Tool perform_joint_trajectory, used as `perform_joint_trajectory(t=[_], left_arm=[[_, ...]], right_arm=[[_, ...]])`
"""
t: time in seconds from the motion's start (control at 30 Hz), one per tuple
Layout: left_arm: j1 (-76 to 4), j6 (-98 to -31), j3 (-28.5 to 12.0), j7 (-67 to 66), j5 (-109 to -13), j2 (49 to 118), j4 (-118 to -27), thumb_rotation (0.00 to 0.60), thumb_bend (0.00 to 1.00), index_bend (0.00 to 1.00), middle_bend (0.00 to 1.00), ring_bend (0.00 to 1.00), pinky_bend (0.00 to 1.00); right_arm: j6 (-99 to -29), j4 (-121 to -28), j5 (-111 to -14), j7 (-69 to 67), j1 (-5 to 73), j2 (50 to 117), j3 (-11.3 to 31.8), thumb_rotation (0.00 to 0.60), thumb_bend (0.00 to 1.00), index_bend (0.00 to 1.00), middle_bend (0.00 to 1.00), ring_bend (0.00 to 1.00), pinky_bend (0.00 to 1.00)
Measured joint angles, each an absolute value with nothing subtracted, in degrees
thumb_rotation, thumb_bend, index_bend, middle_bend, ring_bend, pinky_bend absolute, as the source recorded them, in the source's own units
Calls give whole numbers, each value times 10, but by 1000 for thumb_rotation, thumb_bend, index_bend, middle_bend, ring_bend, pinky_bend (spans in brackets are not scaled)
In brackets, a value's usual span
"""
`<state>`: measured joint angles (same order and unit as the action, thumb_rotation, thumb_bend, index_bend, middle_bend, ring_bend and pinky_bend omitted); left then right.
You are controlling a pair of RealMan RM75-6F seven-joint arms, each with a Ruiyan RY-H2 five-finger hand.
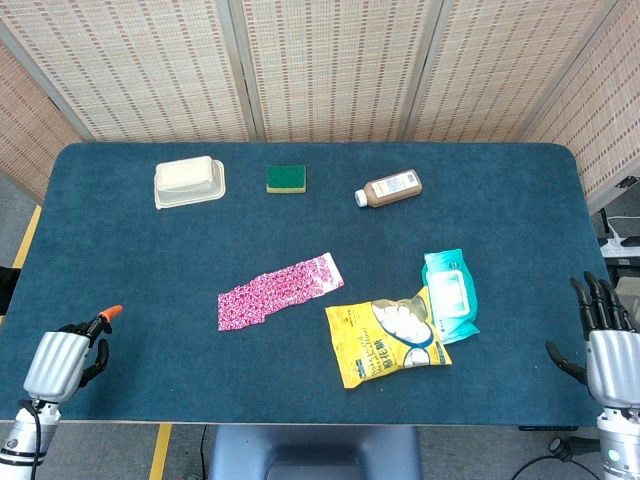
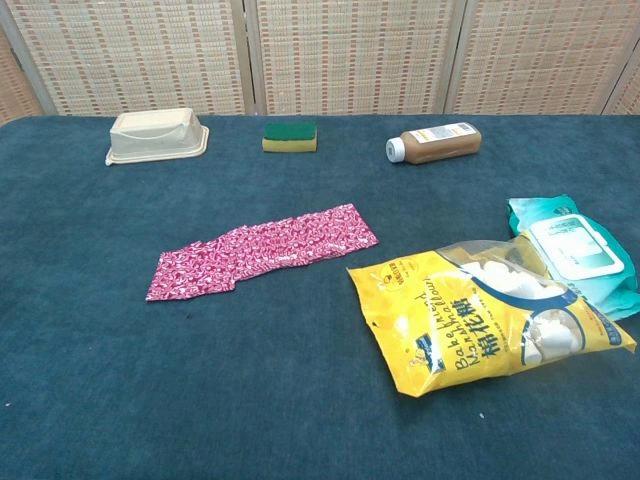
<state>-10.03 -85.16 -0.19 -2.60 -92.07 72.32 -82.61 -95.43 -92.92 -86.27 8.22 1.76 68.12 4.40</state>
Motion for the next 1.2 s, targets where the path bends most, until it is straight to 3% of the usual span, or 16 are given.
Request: perform_joint_trajectory(t=[0.23, 0.37, 0.5, 0.93, 1.2], left_arm=[[-105, -832, 3, -42, -920, 722, -833, 600, 690, 169, 481, 587, 656], [-115, -803, 5, -59, -915, 722, -845, 600, 712, 100, 618, 666, 664], [-141, -758, 1, -80, -907, 725, -859, 600, 760, 88, 718, 755, 685], [-229, -578, -10, -174, -829, 761, -885, 600, 803, 92, 728, 777, 688], [-258, -535, -19, -217, -772, 797, -878, 600, 804, 91, 726, 778, 688]], right_arm=[[-959, -931, -875, 74, 12, 678, 43, 600, 112, 0, 0, 0, 222], [-974, -928, -884, 62, 10, 681, 49, 600, 124, 0, 0, 0, 222], [-977, -916, -886, 48, 13, 689, 60, 600, 212, 0, 0, 0, 222], [-944, -924, -886, 20, 17, 670, 53, 600, 219, 0, 0, 0, 222], [-934, -922, -883, 23, 19, 671, 53, 600, 219, 0, 0, 0, 221]])
